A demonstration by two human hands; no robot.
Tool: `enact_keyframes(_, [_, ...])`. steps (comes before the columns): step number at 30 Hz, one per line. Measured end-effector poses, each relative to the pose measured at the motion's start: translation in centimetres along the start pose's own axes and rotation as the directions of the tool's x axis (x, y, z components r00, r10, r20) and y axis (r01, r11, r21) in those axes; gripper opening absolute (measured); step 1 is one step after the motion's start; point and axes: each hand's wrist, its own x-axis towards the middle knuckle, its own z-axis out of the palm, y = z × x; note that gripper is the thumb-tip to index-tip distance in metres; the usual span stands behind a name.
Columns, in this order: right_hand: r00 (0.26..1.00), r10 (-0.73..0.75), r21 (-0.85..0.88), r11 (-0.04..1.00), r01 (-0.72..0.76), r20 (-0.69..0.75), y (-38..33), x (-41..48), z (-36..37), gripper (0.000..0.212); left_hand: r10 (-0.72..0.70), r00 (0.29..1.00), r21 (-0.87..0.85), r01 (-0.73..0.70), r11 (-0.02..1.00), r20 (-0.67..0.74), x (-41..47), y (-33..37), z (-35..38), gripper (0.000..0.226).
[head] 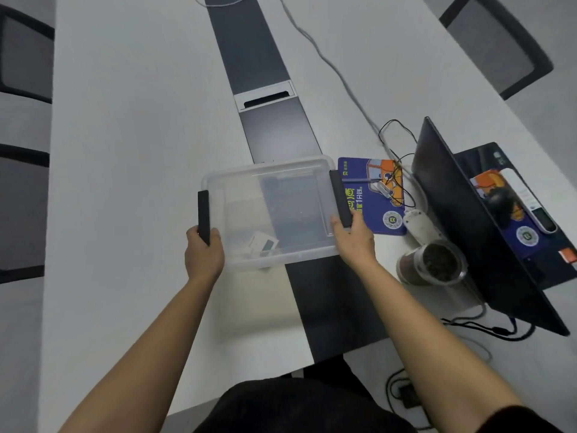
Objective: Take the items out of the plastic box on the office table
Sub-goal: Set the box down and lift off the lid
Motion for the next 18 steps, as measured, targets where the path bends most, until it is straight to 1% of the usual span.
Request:
enact_keyframes(2, [0.999, 0.031, -0.003, 1.000, -0.031, -0.018, -0.6, 0.8, 0.5, 0.062, 0.021, 0.999, 0.033, -0.020, 0.999, -0.032, 0.7, 0.5, 0.4, 0.042])
enact_keyframes(4, [0.997, 0.048, -0.009, 0.999, -0.049, -0.068, -1.3, 1.2, 1.3, 0.062, 0.027, 0.996, 0.041, -0.023, 0.999, -0.079, 1.1, 0.9, 0.8, 0.043])
enact_keyframes(8, [0.977, -0.010, -0.055, 0.998, -0.001, -0.212, -1.7, 1.0, 2.5, 0.061, 0.060, 0.983, 0.061, -0.050, 0.997, -0.174, 1.4, 0.9, 1.3, 0.045])
enact_keyframes(12, [0.970, -0.009, -0.068, 0.998, -0.007, -0.241, -1.3, 1.2, 3.0, 0.063, 0.103, 0.968, 0.082, -0.086, 0.993, -0.229, 1.6, 0.7, 1.7, 0.048])
enact_keyframes(14, [0.970, -0.010, -0.067, 0.998, -0.006, -0.244, -1.2, 1.2, 3.2, 0.069, 0.109, 0.961, 0.095, -0.087, 0.992, -0.253, 1.5, 0.7, 1.8, 0.048])
enact_keyframes(16, [0.964, 0.015, -0.027, 0.999, -0.023, -0.265, -1.2, 1.2, 3.2, 0.069, 0.121, 0.955, 0.094, -0.099, 0.991, -0.269, 1.3, 0.7, 1.9, 0.048])
enact_keyframes(18, [0.944, 0.101, 0.099, 0.992, -0.073, -0.315, -1.2, 1.3, 3.1, 0.058, 0.128, 0.950, 0.092, -0.105, 0.990, -0.284, 1.2, 0.7, 2.0, 0.049])
